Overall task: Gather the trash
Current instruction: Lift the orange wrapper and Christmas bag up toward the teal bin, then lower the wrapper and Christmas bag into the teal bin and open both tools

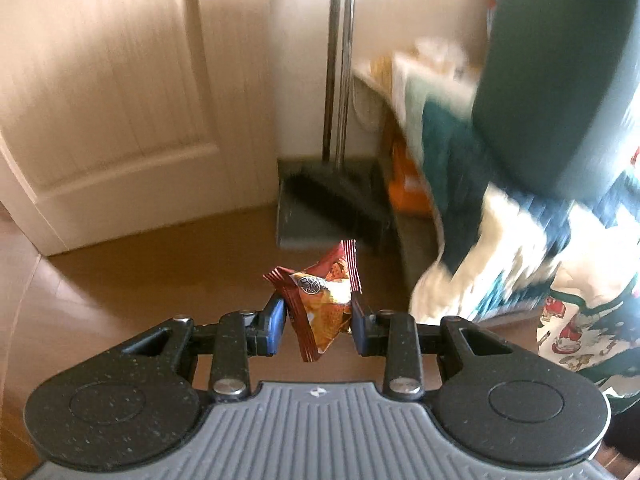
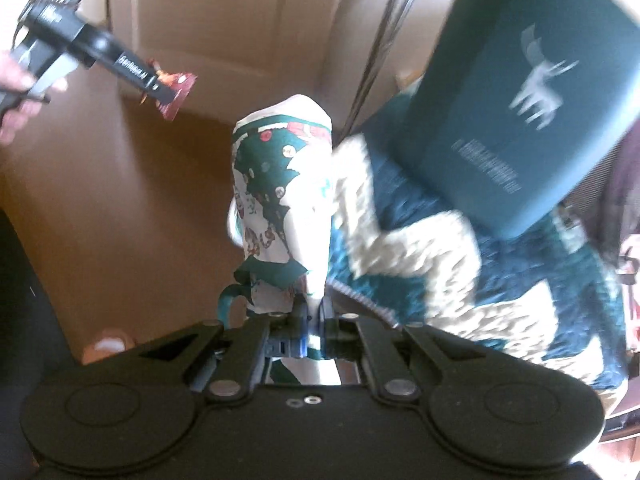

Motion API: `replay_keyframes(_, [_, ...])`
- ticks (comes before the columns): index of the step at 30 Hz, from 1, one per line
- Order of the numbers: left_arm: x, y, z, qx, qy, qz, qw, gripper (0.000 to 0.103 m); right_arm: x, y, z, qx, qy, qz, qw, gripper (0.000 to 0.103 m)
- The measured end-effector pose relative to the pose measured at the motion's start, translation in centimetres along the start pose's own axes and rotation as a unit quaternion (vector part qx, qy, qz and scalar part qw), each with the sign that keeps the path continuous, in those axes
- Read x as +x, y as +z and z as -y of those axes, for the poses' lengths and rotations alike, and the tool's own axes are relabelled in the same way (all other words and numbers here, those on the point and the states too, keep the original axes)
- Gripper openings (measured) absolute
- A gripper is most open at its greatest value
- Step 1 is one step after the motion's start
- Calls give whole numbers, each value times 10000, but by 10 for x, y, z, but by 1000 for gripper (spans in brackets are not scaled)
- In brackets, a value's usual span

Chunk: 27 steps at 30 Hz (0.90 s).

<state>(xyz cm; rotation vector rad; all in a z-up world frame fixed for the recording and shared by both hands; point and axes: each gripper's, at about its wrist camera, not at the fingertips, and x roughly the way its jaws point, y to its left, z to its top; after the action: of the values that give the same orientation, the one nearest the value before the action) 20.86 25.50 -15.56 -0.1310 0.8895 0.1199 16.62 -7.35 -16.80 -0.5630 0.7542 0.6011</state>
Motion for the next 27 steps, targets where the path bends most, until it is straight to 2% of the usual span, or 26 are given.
replay_keyframes(4, [-44, 17, 10, -142, -130, 372, 9991, 33, -42, 15, 15, 156, -210, 397, 9989, 4])
replay_keyframes(12, [-110, 35, 50, 167, -342, 964, 9946, 33, -116, 35, 47, 412, -581, 1160, 9907, 4])
replay_keyframes(21, [-165, 74, 96, 508, -505, 1594, 9846, 33, -181, 62, 88, 705, -943, 1946, 9738, 4])
replay_keyframes(27, [-195, 114, 126, 742, -631, 2056, 9738, 33, -211, 87, 117, 791, -1163, 2397, 9606, 4])
